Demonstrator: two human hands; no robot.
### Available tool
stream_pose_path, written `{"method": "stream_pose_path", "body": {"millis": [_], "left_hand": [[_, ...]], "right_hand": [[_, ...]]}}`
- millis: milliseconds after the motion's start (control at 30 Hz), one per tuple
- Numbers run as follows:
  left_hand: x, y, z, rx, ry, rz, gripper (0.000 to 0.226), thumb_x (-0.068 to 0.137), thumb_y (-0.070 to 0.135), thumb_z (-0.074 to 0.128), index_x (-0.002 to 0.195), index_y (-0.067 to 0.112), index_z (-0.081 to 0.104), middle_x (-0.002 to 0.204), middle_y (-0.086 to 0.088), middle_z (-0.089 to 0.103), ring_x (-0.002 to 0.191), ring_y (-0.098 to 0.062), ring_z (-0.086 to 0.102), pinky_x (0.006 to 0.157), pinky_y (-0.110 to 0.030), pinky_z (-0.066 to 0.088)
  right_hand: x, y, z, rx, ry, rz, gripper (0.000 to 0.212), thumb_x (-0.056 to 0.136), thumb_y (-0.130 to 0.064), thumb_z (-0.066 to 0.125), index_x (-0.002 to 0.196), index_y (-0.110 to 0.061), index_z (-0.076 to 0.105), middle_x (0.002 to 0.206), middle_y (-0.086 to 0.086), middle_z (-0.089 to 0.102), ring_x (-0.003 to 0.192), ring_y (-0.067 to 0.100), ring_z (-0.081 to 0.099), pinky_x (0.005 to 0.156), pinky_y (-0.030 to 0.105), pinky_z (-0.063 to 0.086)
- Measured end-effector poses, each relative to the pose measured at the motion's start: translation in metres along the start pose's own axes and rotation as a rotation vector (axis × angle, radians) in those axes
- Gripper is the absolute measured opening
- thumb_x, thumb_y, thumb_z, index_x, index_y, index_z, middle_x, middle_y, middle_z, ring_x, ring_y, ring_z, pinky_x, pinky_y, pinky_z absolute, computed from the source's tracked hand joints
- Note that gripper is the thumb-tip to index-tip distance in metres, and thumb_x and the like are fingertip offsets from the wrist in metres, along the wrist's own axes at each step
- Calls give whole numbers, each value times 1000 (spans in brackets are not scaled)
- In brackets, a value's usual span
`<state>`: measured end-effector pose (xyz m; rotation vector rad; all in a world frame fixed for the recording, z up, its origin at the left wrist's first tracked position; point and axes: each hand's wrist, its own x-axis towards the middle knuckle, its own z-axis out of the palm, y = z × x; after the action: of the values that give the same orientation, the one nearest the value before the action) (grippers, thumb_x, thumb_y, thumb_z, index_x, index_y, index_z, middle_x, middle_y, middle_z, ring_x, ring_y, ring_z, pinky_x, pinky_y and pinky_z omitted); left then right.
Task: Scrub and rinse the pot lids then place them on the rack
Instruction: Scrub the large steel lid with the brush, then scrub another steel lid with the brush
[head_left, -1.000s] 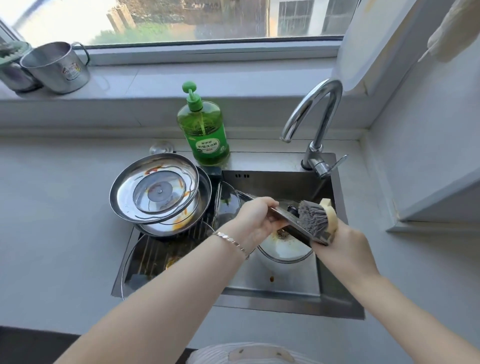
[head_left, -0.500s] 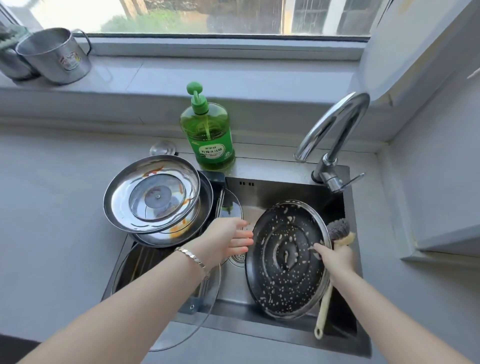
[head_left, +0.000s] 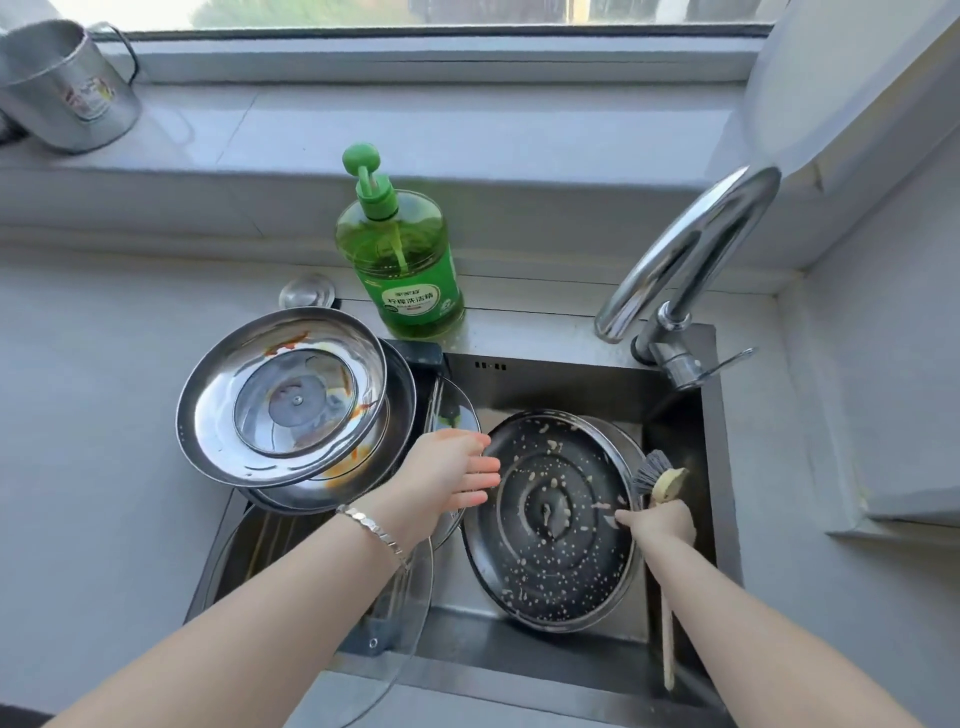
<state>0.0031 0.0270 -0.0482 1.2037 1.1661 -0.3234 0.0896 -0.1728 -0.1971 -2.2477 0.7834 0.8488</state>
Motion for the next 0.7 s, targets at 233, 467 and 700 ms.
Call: {"method": "stream_pose_path", "body": {"millis": [233, 467, 700], "left_hand": [[5, -4, -3, 47, 4, 15, 25, 96, 4, 41, 115, 5, 57, 86, -12, 66, 74, -21, 64, 66, -27, 54], [0, -1, 0, 29, -21, 32, 20, 97, 4, 40, 109, 8, 56, 83, -9, 62, 71, -20, 60, 64, -28, 50], [-2, 55, -35, 256, 359, 660, 28, 91, 0, 46, 114, 9, 59, 100, 0, 63, 101, -17, 59, 93, -32, 47]], "right_hand": [[11, 13, 0, -194, -27, -37, 30, 88, -3, 54, 117, 4, 51, 122, 24, 56, 115, 39, 52, 92, 37, 42], [-12, -14, -14, -245, -120, -273, 22, 93, -8, 46, 113, -3, 52, 116, 18, 57, 107, 35, 54, 87, 33, 42], [-90, -112, -11, -15, -365, -566, 29, 94, -21, 44, 71, -8, 56, 62, 5, 43, 58, 21, 43, 57, 32, 36]]}}
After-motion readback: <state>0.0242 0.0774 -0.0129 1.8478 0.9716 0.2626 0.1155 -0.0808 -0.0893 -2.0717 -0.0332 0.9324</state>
